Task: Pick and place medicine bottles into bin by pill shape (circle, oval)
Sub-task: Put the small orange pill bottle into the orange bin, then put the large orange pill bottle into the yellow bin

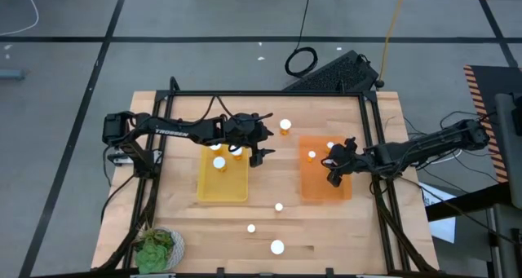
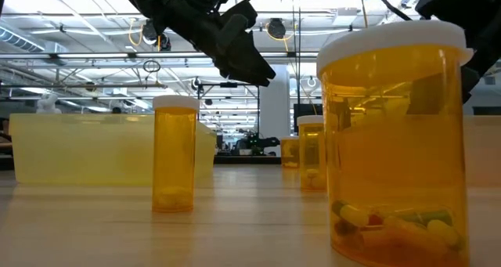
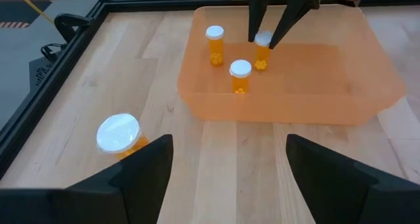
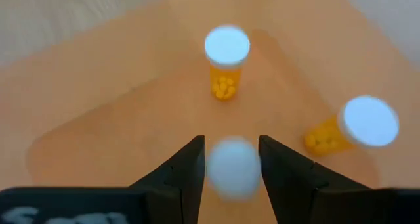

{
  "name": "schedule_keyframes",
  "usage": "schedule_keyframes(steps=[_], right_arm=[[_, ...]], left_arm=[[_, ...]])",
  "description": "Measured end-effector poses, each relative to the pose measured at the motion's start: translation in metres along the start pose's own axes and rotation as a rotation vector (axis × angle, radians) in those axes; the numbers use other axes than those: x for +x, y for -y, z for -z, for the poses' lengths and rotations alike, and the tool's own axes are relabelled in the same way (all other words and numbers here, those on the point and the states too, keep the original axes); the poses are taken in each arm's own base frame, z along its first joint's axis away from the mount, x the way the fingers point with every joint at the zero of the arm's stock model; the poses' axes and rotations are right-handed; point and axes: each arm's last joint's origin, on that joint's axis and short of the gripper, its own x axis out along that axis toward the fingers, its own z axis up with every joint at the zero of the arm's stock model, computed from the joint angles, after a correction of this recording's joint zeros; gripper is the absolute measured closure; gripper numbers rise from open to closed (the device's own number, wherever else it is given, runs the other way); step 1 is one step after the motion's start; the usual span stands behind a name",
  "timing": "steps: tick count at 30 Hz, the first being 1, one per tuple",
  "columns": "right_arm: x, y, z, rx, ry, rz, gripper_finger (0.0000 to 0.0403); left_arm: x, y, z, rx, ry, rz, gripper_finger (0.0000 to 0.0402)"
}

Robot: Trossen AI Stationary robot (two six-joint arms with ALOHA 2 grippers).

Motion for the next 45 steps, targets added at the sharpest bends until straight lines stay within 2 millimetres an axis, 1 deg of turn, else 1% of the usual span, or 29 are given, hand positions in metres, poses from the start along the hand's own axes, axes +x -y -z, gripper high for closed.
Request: schedule_keyframes(steps=[6,16,22,31,38,40,43,45], right_arm=[[-0.005,0.003,0.001,0.003,0.004,-0.001,0.0264],[-0.006,0.003,0.001,0.011,0.006,-0.003,0.0264],[-0.010,0.003,-0.003,0.019,0.039,-0.026,0.0264],[-0.027,-0.001,-0.021,0.003,0.120,-0.077,0.0264],[-0.035,-0.003,-0.029,0.006,0.148,-0.099,0.0264],[-0.036,-0.003,-0.031,0.009,0.155,-0.104,0.0264],[-0.037,-0.004,-0.032,0.013,0.157,-0.119,0.0264],[-0.038,-0.005,-0.033,0.016,0.159,-0.139,0.0264]], left_arm=[[0.000,0.000,0.000,0.001,0.001,0.000,0.0101],[0.000,0.000,0.000,0.001,0.001,0.000,0.0101],[0.000,0.002,0.000,-0.003,0.001,0.005,0.0101],[0.000,0.022,-0.001,0.061,-0.004,0.053,0.0101],[-0.003,0.033,0.001,0.069,-0.047,0.134,0.0101],[-0.005,0.038,-0.003,0.071,-0.085,0.149,0.0101],[-0.011,0.047,-0.016,0.085,-0.123,0.152,0.0101],[-0.014,0.055,-0.021,0.100,-0.144,0.139,0.0101]])
